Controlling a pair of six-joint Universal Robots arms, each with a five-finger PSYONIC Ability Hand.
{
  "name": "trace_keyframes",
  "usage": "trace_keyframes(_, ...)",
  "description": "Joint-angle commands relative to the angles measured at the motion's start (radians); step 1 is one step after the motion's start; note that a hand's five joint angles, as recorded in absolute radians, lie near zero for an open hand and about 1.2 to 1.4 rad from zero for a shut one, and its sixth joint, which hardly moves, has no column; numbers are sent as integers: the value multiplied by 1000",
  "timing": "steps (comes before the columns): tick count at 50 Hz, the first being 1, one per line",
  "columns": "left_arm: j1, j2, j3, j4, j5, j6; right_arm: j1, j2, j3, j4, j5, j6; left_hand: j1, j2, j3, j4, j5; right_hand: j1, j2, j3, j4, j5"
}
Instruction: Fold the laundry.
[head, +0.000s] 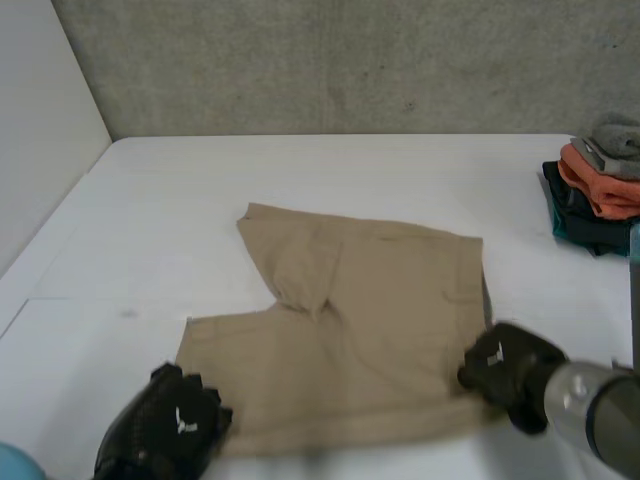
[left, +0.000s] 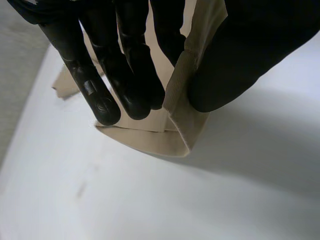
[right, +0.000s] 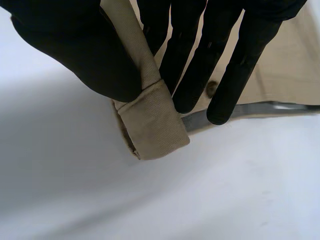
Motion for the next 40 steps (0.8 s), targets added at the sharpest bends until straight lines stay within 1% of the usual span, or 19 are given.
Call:
trace_keyframes(1,-23,-6,59,-19,6,-29,-5,-6,50,9,-5,-18,-638,-683,-678,-684,-661,286,215,198,195,186)
trace_keyframes(2,-24,-8,74,-14,11,-25,-8,-6,52,3,-7,-16,-853,-898,-893,-899,-876,286,215,198,195,186)
trace_keyframes(3,-23,-13,91,-8,17,-17,-11,-6,52,-11,-8,-15,-948,-993,-988,-994,-971,286,215,198,195,186)
trace_keyframes(7,14,-57,192,74,80,56,-10,-5,58,-72,-11,-12,-975,-1020,-1016,-1022,-998,286,215,198,195,186)
trace_keyframes(11,109,-166,277,219,170,142,-8,-3,72,-137,-14,-1,-964,-1009,-1004,-1010,-987,286,215,198,195,186)
trace_keyframes(12,152,-221,316,287,224,179,-8,-2,75,-151,-17,7,-958,-1003,-998,-1004,-981,286,215,198,195,186)
trace_keyframes(15,187,-321,384,375,325,205,-7,0,84,-181,-25,42,-940,-985,-981,-987,-963,286,215,198,195,186)
trace_keyframes(16,212,-389,431,416,406,210,-7,1,88,-197,-31,74,-923,-968,-963,-969,-946,286,215,198,195,186)
trace_keyframes(18,226,-443,482,446,480,210,-7,4,93,-207,-40,100,-902,-947,-943,-949,-925,286,215,198,195,186)
trace_keyframes(19,237,-504,546,467,555,208,-7,6,98,-215,-51,117,-864,-909,-905,-911,-887,286,215,198,195,186)
trace_keyframes(20,241,-540,582,470,587,210,-7,6,101,-218,-60,123,-858,-903,-898,-904,-881,286,215,198,195,186)
trace_keyframes(22,256,-618,660,467,644,213,-8,7,105,-226,-74,131,-843,-888,-884,-890,-866,286,215,198,195,186)
trace_keyframes(23,272,-696,741,460,682,213,-10,7,108,-232,-86,134,-800,-845,-840,-846,-823,286,215,198,195,186)
trace_keyframes(26,283,-802,868,429,701,216,-8,12,113,-246,-97,135,-787,-832,-828,-834,-810,286,215,198,195,186)
trace_keyframes(30,289,-942,1066,308,713,221,-8,14,115,-255,-97,137,-782,-827,-822,-828,-805,286,215,198,195,186)
trace_keyframes(31,293,-994,1133,247,724,221,-8,14,115,-258,-97,137,-773,-818,-813,-819,-796,286,215,198,195,186)
trace_keyframes(35,295,-1085,1250,117,762,222,-11,14,119,-273,-97,137,-673,-719,-714,-720,-697,286,215,198,195,186)
trace_keyframes(37,295,-1103,1274,90,764,222,-11,14,122,-281,-97,137,-609,-654,-649,-655,-632,286,215,198,195,186)
trace_keyframes(40,303,-1116,1289,78,759,221,-11,14,122,-286,-99,137,-406,-451,-447,-453,-429,286,215,198,195,186)
